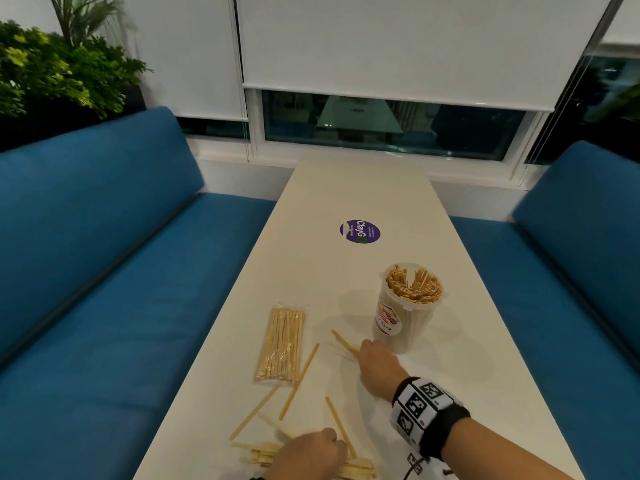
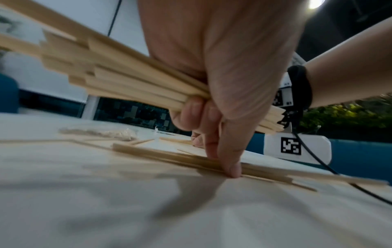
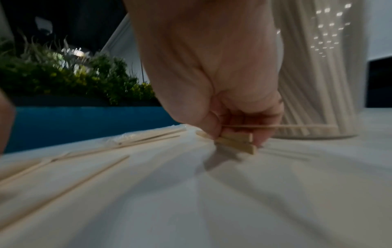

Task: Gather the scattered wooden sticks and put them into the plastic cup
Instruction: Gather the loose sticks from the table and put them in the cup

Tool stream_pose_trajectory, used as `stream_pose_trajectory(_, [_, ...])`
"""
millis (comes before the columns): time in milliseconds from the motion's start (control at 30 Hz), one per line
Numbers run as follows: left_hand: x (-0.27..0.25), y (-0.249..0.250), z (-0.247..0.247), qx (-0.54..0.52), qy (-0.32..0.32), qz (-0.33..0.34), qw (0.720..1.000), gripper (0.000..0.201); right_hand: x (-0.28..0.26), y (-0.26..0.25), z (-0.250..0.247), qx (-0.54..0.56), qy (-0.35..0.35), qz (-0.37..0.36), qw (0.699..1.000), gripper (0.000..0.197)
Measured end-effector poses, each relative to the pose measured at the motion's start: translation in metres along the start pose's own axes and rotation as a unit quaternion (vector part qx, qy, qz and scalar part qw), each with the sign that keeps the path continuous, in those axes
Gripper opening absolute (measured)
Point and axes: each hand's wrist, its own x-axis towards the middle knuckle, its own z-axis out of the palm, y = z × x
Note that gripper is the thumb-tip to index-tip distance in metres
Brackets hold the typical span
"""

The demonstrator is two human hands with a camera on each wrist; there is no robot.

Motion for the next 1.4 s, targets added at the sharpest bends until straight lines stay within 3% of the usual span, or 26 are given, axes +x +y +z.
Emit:
stream_pose_trajectory(200, [-0.002, 0.001, 0.014, 0.03, -0.016, 0.001, 0.999, 0.027, -0.016, 0.011, -0.009, 0.055, -0.08, -0.048, 0.994, 0.015])
stream_pose_trajectory(333, [-0.005, 0.001, 0.021, 0.003, -0.03, -0.008, 1.0, 0.03, -0.028, 0.009, -0.002, 0.132, -0.1, -0.075, 0.983, 0.015])
stream_pose_trajectory(467, [-0.018, -0.003, 0.023, -0.043, -0.042, -0.052, 0.997, 0.035, -0.044, 0.01, 0.006, 0.179, -0.111, -0.099, 0.973, 0.024])
stream_pose_trajectory(567, [-0.035, -0.01, 0.013, -0.085, -0.053, -0.085, 0.991, 0.035, -0.052, 0.022, 0.008, 0.195, -0.122, -0.092, 0.969, 0.02])
stream_pose_trajectory(700, [-0.063, -0.03, 0.002, -0.216, 0.098, -0.093, 0.967, 0.01, -0.068, 0.026, 0.015, 0.199, -0.12, -0.108, 0.967, 0.024])
stream_pose_trajectory(767, [-0.072, -0.042, -0.001, -0.268, 0.168, -0.101, 0.943, 0.019, -0.076, 0.021, 0.021, 0.175, -0.114, -0.138, 0.968, 0.025])
stream_pose_trajectory(833, [-0.072, -0.052, -0.002, -0.335, 0.223, -0.13, 0.906, 0.011, -0.081, 0.015, 0.027, 0.154, -0.099, -0.155, 0.971, 0.025])
stream_pose_trajectory(900, [-0.066, -0.063, -0.003, -0.383, 0.252, -0.182, 0.87, 0.013, -0.085, 0.013, 0.031, 0.135, -0.075, -0.157, 0.975, 0.026])
stream_pose_trajectory(1000, [-0.055, -0.078, -0.001, -0.391, 0.244, -0.245, 0.853, 0.023, -0.091, 0.01, 0.035, 0.095, -0.05, -0.166, 0.98, 0.011])
stream_pose_trajectory(1067, [-0.046, -0.085, 0.0, -0.367, 0.238, -0.277, 0.856, 0.023, -0.094, 0.008, 0.037, 0.047, -0.031, -0.181, 0.982, 0.021])
stream_pose_trajectory(1267, [-0.024, -0.086, -0.004, -0.284, 0.2, -0.335, 0.876, 0.009, -0.083, -0.018, 0.018, 0.021, 0.006, -0.237, 0.971, 0.021])
stream_pose_trajectory(1400, [-0.021, -0.085, -0.008, -0.26, 0.166, -0.346, 0.886, 0.022, -0.066, -0.04, 0.012, -0.019, 0.015, -0.29, 0.957, 0.032])
